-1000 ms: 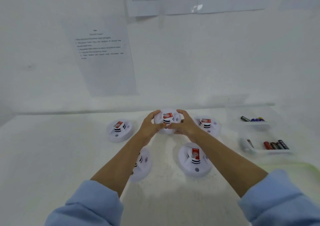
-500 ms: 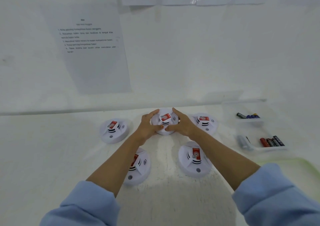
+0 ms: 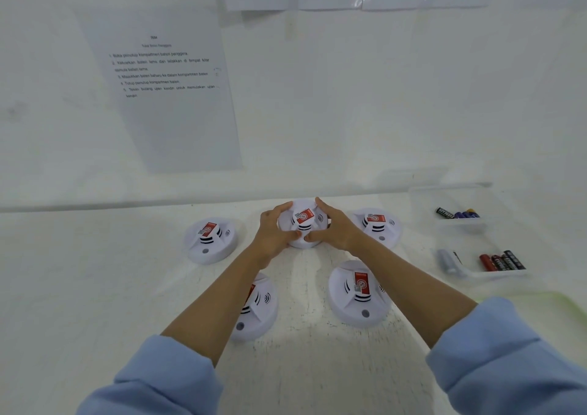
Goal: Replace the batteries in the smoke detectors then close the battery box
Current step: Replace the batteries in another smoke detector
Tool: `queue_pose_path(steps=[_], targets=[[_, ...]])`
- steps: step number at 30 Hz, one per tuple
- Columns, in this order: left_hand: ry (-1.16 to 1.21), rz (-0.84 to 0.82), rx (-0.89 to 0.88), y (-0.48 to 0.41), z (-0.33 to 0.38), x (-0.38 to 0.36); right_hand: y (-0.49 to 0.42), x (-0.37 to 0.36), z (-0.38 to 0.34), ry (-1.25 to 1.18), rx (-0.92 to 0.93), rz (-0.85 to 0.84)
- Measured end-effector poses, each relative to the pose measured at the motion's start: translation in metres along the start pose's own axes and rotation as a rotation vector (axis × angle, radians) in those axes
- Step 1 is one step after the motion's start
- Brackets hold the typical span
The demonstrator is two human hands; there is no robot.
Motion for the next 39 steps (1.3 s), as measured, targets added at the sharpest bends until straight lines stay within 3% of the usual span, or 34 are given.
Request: queue_pose_path(steps=[23, 30, 39], targets=[[-0.029, -0.017, -0.012, 0.003, 0.005, -0.002, -0.004, 0.0, 0.0, 0.006, 0.036, -0.002], [-0.081, -0.035, -0.077, 0.005, 0.015, 0.016, 0.003, 0.002, -0.004, -0.29, 0.133, -0.085], [-0.1, -0.129, -0.063, 0.01, 0.017, 0.016, 0.0, -0.003, -0.004, -0.229, 0.173, -0.095]])
Point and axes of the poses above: each hand's wrist, its own y-axis away from the middle knuckle, its own x-axis out of the back of the hand, z = x × y, the point moved 9 cm from there along -y, towards the middle knuckle, and after that the axes turned 11 degrees about y, right-handed, at the moved point
